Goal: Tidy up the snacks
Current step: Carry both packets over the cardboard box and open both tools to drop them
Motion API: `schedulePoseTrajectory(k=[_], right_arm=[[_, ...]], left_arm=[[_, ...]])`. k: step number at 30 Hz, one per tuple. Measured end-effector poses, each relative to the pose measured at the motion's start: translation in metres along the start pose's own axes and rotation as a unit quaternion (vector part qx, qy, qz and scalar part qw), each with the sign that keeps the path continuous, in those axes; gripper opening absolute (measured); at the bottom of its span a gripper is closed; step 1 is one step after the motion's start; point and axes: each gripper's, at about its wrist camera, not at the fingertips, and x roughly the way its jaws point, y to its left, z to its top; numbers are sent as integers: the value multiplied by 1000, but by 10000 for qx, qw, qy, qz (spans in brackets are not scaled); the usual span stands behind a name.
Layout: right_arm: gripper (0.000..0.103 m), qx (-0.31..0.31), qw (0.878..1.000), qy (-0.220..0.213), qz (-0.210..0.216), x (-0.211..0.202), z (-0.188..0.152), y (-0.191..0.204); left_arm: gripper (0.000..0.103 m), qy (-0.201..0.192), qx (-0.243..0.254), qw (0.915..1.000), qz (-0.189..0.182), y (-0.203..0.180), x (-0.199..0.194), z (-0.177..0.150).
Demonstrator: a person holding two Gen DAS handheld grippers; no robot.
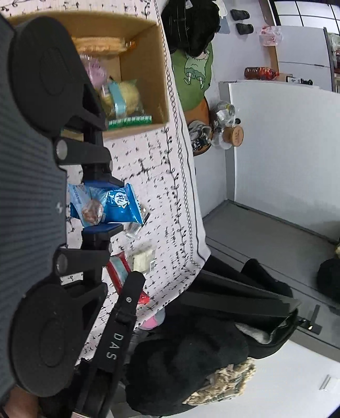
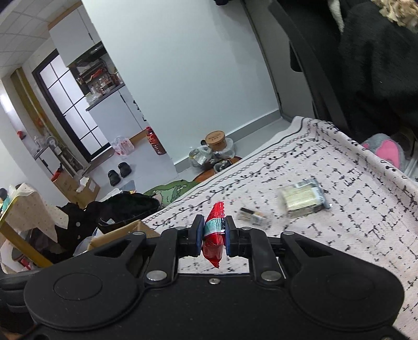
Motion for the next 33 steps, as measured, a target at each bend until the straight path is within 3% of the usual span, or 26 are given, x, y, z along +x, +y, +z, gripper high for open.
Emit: schedulePoseTrajectory(k=[11,18,22,31,33], right_arm=[[16,-331,9992,-87,185,-2,-1,42],[16,-451,9985,-27,312,2,-13,70],[16,-580,9975,70,400,5,-16,86],[17,-593,9956,256,675,12,-26,112],[21,-520,9949,331,805,13,-27,116]], left_arm=[[27,163,-62,9995,245,45,-28,-5],[27,385,-355,9985,170,71,-36,-14],[33,427,-479,9979,65,81,-43,-16],[42,151,-720,9966,373,109,-62,-14],[44,168,-780,9959,437,115,-64,-16]])
